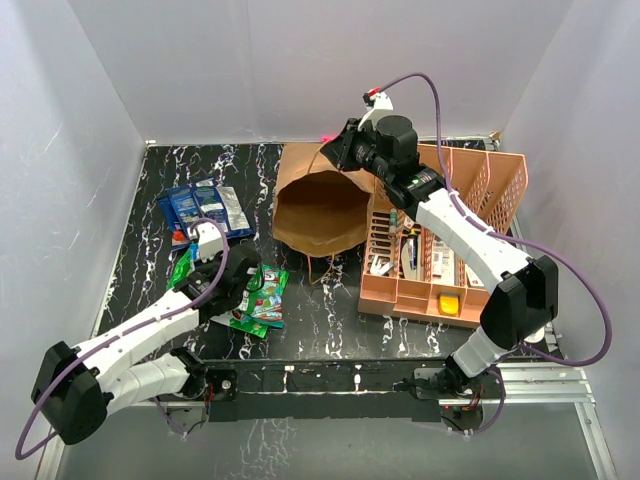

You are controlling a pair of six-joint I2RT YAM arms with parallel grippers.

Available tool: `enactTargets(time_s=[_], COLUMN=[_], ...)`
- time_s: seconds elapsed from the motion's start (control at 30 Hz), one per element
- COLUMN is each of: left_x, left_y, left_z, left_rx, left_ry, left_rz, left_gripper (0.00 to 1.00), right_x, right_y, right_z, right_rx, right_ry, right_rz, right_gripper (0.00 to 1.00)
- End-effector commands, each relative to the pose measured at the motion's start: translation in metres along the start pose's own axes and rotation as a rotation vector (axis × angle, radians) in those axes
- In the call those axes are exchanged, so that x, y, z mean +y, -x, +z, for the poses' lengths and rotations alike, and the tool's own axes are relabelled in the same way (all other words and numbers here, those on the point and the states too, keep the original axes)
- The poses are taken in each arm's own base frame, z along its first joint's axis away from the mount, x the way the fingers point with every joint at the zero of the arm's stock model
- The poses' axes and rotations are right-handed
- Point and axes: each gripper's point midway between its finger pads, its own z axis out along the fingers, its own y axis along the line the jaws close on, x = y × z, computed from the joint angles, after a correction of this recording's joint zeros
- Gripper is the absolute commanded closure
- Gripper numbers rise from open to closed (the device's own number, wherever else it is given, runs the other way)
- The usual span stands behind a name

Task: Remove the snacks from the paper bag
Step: Place the snack at the center of the board.

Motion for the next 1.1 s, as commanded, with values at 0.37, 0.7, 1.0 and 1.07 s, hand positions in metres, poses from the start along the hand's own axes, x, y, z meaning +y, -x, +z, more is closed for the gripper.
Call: enactTargets(time_s=[0.37, 0.7, 1.0, 1.07], left_x=[0.005, -0.006, -0.018, -0.031], left_y=[-0.022, -0.015, 0.032, 0.044], left_z=[0.011, -0.004, -0.043, -0.053], left_rx=[-0.039, 0.031, 0.041, 0.042], left_ry=[-0.003, -0.071, -0.217, -0.294], left_rz=[-0.171, -0.180, -0.238, -0.258], left_gripper=[1.00, 0.67, 0.40, 0.36], right_x=[0.026, 0.030, 0.039, 0.041], right_y=[0.033, 0.036, 0.043, 0.046], right_z=[-0.015, -0.015, -0.013, -0.012], right_rx=[-0.091, -0.089, -0.091, -0.094], right_ry=[0.089, 0.106, 0.133, 0.137], right_rz=[0.007, 0.008, 0.028, 0.050], right_gripper=[0.93, 0.93, 0.93, 0.93])
